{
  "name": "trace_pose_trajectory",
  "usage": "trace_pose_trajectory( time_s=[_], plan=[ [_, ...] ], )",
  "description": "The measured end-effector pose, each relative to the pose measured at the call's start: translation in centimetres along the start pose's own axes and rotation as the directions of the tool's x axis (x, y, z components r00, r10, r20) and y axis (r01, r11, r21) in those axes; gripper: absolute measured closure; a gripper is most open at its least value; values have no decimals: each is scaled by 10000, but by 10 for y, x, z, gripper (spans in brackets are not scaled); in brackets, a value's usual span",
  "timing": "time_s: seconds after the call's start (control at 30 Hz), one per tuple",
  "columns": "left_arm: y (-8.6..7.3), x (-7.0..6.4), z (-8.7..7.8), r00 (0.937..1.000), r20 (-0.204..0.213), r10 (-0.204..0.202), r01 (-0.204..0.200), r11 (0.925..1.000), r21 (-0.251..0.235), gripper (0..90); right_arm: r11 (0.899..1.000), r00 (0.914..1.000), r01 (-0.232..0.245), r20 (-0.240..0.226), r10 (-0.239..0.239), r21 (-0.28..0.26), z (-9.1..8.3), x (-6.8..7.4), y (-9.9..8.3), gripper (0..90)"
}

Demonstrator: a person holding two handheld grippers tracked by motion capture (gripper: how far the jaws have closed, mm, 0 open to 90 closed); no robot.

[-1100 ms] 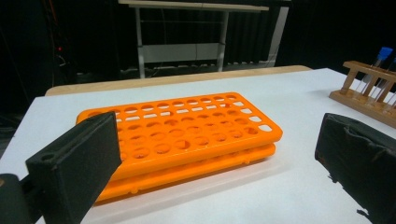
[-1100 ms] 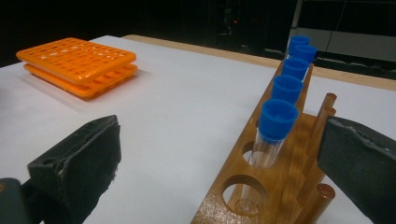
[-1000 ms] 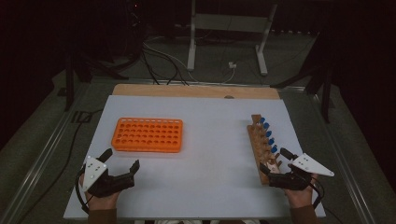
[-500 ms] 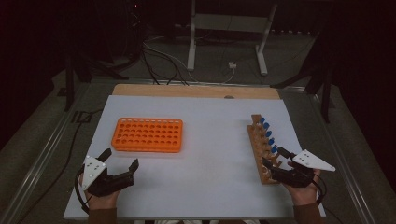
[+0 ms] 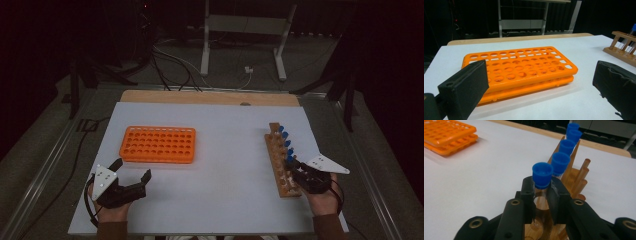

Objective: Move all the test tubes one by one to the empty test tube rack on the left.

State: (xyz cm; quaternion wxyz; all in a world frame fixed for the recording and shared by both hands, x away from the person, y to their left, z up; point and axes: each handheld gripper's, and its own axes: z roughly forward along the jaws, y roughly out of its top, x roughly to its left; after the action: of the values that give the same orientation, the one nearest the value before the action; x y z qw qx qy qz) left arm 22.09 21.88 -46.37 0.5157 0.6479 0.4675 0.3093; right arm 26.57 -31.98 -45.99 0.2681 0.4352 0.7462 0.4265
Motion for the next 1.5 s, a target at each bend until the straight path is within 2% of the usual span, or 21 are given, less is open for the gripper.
trace_pose_trajectory(
  time_s=[0.1, 0.33, 0.53, 0.7, 0.93, 1.07, 1.2, 1.43, 1.5],
  plan=[
    [0, -3, 2, 9999, 28, 121, -121, 9999, 69, 12, 9999, 9999, -103, -87, 103, 48, 2, -1, -1, 748],
    [0, -2, 2, 10000, 37, 32, -33, 9999, 111, 12, 9997, 9998, -209, -21, 209, 115, 3, -1, 1, 772],
    [1, 1, -2, 9997, 134, -222, 224, 9996, -197, 12, 9997, 10000, -45, 34, 46, -234, -9, 0, 8, 775],
    [2, 1, -2, 9997, 190, -170, 176, 9994, -308, 12, 9989, 9999, 152, 38, -150, -439, -18, 2, 19, 775],
    [11, -4, 1, 9979, 642, -89, 95, 9999, -89, 12, 9982, 9997, 260, -21, -262, -533, -27, -1, 35, 775],
    [24, -13, 3, 9960, 897, 62, -58, 10000, -44, 12, 9970, 9992, 406, -40, -410, -662, -33, -1, 44, 775],
    [30, -20, 9, 9936, 1131, 75, -88, 9999, 107, 12, 9957, 9987, 483, -101, -492, -789, -36, 1, 52, 775],
    [40, -37, 28, 9863, 1584, 453, -504, 9983, 283, 12, 9942, 9971, 420, -588, -480, -995, -33, 7, 61, 774],
    [45, -44, 35, 9829, 1713, 678, -741, 9968, 302, 12, 9938, 9950, 364, -890, -458, -1050, -29, 12, 64, 774]
  ],
)
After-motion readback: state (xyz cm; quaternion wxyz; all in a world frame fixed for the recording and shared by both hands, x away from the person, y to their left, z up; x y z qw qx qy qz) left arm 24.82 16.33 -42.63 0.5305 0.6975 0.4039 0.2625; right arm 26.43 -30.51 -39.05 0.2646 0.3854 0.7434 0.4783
